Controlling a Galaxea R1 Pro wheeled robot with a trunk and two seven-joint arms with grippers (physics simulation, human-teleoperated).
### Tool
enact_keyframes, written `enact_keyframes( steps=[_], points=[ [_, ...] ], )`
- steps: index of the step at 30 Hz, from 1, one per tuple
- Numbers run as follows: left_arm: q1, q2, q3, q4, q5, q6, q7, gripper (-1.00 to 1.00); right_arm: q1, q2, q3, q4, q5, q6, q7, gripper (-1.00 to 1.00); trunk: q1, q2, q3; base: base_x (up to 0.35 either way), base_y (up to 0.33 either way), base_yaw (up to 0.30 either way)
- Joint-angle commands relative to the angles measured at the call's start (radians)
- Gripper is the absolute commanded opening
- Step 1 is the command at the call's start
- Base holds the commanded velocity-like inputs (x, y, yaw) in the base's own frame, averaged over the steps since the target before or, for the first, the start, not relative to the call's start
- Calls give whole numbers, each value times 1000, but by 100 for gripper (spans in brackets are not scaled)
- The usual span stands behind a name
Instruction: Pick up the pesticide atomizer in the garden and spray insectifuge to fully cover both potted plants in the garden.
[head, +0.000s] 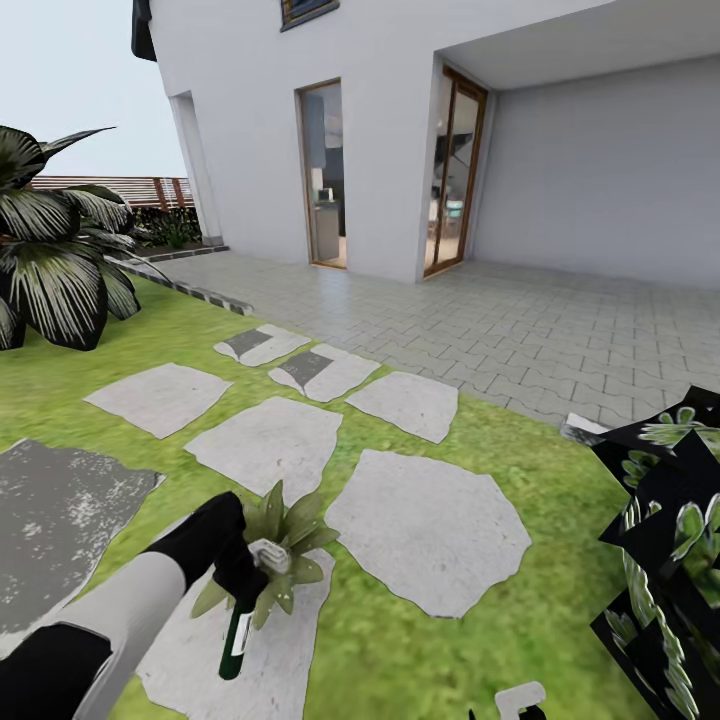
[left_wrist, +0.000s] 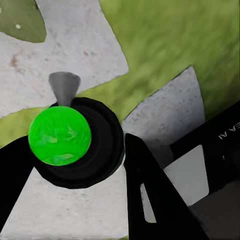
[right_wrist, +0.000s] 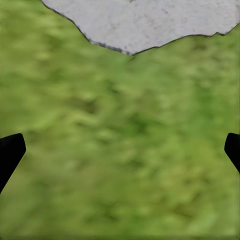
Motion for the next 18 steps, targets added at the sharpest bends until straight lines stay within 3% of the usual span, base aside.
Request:
enact_keyframes(
  steps=[1,5,8,13,18],
  points=[
    [3,11,-1,1,-6,5,-9,-100,-1,0,8,1,7,0,-10,100,0,0,-1,0,0,0],
    [34,31,-2,4,-5,-1,-9,-100,-1,0,8,1,7,0,-10,100,0,0,-1,0,0,0],
    [41,24,-3,4,-4,-2,-9,-100,-1,0,8,1,7,0,-10,100,0,0,-1,0,0,0],
    [42,-22,-3,1,-6,-1,-6,-100,-1,0,8,1,7,0,-10,100,0,0,-1,0,0,0],
    [42,-22,1,3,-5,-1,31,-100,-1,0,8,1,7,0,-10,100,0,0,-1,0,0,0]
  ],
)
